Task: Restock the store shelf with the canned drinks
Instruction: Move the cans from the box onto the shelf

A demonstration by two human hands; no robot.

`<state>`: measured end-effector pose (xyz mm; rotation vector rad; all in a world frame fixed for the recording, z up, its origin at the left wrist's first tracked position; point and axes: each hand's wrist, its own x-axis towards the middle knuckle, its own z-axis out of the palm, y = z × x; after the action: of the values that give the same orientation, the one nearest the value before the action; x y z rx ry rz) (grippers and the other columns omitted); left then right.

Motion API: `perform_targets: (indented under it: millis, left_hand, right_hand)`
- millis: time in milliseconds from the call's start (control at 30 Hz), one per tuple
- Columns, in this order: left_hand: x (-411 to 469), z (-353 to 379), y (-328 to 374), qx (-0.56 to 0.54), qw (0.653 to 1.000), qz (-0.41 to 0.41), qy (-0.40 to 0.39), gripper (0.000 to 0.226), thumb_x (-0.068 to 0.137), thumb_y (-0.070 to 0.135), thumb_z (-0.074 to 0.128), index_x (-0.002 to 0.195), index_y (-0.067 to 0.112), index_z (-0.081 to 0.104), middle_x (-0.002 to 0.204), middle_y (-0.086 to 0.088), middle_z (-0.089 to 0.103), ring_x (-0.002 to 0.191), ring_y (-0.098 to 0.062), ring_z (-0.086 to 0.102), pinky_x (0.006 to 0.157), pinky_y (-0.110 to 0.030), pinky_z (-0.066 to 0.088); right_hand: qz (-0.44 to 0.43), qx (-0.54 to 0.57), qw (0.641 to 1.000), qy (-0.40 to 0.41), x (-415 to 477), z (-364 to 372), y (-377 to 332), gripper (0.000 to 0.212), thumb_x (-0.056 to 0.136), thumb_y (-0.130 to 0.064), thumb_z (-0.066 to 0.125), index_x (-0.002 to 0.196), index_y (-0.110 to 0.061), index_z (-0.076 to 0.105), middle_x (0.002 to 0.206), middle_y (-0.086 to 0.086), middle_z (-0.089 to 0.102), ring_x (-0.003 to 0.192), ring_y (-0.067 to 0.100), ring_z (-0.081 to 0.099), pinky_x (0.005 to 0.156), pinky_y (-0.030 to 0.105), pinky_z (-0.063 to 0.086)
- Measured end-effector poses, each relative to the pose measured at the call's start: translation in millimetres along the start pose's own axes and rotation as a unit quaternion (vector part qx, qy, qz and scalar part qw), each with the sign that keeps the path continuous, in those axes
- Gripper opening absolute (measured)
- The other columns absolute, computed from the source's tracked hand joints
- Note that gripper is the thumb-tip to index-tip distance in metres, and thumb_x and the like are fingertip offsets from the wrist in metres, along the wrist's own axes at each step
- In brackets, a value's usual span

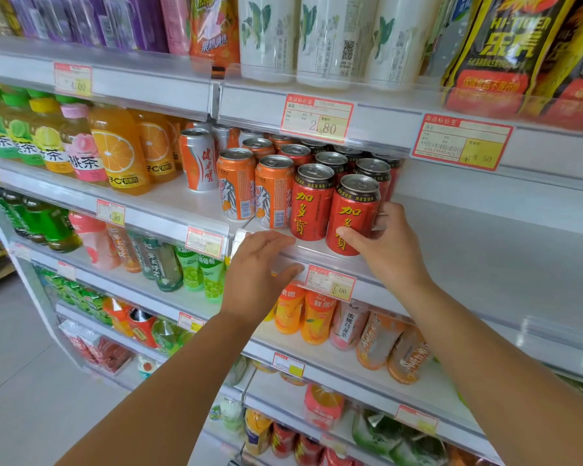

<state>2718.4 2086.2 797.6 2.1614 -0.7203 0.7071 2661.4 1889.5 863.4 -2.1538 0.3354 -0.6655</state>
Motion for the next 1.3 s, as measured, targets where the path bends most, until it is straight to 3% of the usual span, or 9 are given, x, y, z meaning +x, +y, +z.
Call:
perform_targets:
  millis: [100,233,400,500,600,767,1000,1167,1300]
  left_hand:
    - [-2,-7,2,0.001,1.0,-0.009,-0.006,0.044,0.076,0.021,0.081,0.118,0.018,0.069,0.121,0.0,0.067,0.116,-0.015,0.056,0.098,-0.023,0.042]
    - [-37,-28,-7,-0.01,0.999,-0.027,0.026,0.041,0.086,0.029,0.063,0.126,0.02,0.065,0.125,0.003,0.065,0.119,-0.012,0.054,0.1,-0.009,0.031]
    - [-165,-24,-62,-0.009,0.983,-0.171,-0.067,0.023,0.089,0.023,0.061,0.109,0.025,0.071,0.115,0.01,0.067,0.102,-0.01,0.06,0.087,-0.009,0.039]
    - [-272,-2,-97,0.013,0.912,-0.376,-0.161,0.027,0.088,0.018,0.065,0.112,0.031,0.067,0.117,0.012,0.065,0.103,-0.015,0.062,0.084,-0.026,0.049]
    - [-375,22,-121,0.023,0.798,-0.534,-0.279,0.043,0.087,0.024,0.065,0.128,0.031,0.056,0.13,0.006,0.056,0.115,-0.02,0.057,0.095,-0.032,0.046]
    - [-526,81,-172,0.037,0.666,-0.623,-0.408,0.049,0.086,0.034,0.059,0.133,0.03,0.047,0.134,-0.002,0.052,0.12,-0.024,0.053,0.101,-0.04,0.042]
    - [-647,218,-286,0.022,0.699,-0.599,-0.391,0.059,0.092,0.036,0.058,0.145,0.033,0.034,0.146,0.015,0.035,0.134,-0.013,0.039,0.097,-0.029,0.038]
    - [-702,307,-368,0.034,0.748,-0.532,-0.394,0.076,0.091,0.038,0.062,0.153,0.026,0.018,0.159,0.004,0.019,0.144,-0.023,0.022,0.116,-0.04,0.028]
    - [-726,357,-402,0.117,0.793,-0.438,-0.407,0.087,0.085,0.038,0.069,0.154,0.02,0.019,0.158,-0.004,0.026,0.137,-0.03,0.03,0.107,-0.048,0.039]
  right_hand:
    - [-0.021,-0.003,0.998,0.051,-11,-3,1,0.075,0.071,-0.046,0.08,0.131,-0.02,0.044,0.122,-0.006,0.057,0.112,0.011,0.056,0.097,0.033,0.046]
    - [-0.211,0.064,0.965,0.145,-62,-7,0,0.036,0.087,-0.027,0.065,0.117,-0.015,0.049,0.109,0.008,0.056,0.1,0.02,0.056,0.091,0.026,0.045]
    - [-0.19,0.05,0.975,-0.104,-157,44,60,0.02,0.088,-0.019,0.056,0.108,-0.018,0.053,0.094,0.001,0.054,0.088,0.015,0.055,0.079,0.019,0.043]
    - [-0.016,-0.031,0.955,-0.295,-211,100,131,0.023,0.088,-0.016,0.062,0.109,-0.023,0.055,0.099,-0.014,0.053,0.094,0.004,0.054,0.078,0.01,0.039]
    - [0.12,-0.111,0.892,-0.422,-260,158,212,0.032,0.088,-0.022,0.063,0.119,-0.026,0.055,0.108,-0.017,0.054,0.107,0.008,0.055,0.089,0.024,0.044]
    - [0.218,-0.178,0.805,-0.522,-329,269,333,0.032,0.086,-0.032,0.058,0.115,-0.017,0.056,0.1,-0.002,0.056,0.097,0.019,0.059,0.078,0.034,0.048]
    - [0.177,-0.195,0.787,-0.557,-400,445,495,0.049,0.092,-0.028,0.058,0.139,-0.029,0.045,0.138,-0.002,0.045,0.123,0.014,0.047,0.099,0.03,0.039]
    - [0.025,-0.21,0.79,-0.575,-425,539,589,0.071,0.09,-0.029,0.063,0.15,-0.024,0.026,0.157,0.001,0.021,0.144,0.02,0.023,0.114,0.039,0.03]
    - [-0.061,-0.225,0.785,-0.574,-429,582,631,0.085,0.083,-0.016,0.07,0.152,-0.017,0.02,0.161,0.002,0.009,0.141,0.026,0.031,0.107,0.043,0.039]
